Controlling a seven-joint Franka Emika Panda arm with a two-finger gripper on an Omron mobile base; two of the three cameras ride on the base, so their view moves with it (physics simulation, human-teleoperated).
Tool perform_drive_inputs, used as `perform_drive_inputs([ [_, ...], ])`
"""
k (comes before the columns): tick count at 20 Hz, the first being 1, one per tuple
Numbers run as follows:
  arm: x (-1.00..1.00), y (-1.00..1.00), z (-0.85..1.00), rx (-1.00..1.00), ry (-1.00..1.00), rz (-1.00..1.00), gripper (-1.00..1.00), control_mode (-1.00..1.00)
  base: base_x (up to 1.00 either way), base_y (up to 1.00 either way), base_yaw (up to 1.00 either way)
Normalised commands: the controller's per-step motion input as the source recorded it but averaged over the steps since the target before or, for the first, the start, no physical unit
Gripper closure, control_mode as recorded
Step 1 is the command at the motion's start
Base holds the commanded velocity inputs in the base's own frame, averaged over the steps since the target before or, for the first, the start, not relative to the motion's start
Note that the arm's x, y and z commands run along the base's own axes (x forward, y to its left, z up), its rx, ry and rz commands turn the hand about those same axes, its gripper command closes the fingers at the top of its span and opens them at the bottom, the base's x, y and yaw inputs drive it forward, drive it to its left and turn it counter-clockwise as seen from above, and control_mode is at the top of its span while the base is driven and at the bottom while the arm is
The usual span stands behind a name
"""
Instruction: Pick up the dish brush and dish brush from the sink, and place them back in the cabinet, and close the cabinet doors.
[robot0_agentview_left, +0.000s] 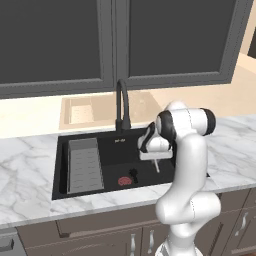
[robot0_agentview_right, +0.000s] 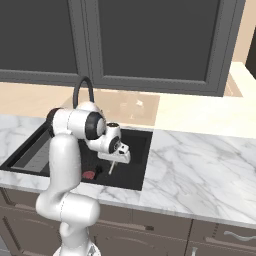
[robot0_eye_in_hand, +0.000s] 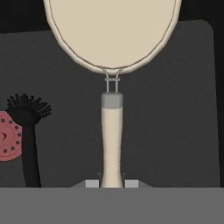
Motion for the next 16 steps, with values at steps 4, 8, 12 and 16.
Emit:
perform_drive_inputs([
  [4, -0.03, 0.0, 0.87, 0.01, -0.06, 0.0, 1.0, -1.0, 0.0, 0.0, 0.0],
  [8, -0.06, 0.0, 0.89, 0.02, 0.0, 0.01, 1.0, -1.0, 0.0, 0.0, 0.0],
  [12, -0.16, 0.0, 0.82, 0.01, 0.0, 0.02, 1.0, -1.0, 0.0, 0.0, 0.0],
  [16, -0.28, 0.0, 0.72, 0.0, 0.0, 0.03, 1.0, -1.0, 0.0, 0.0, 0.0],
])
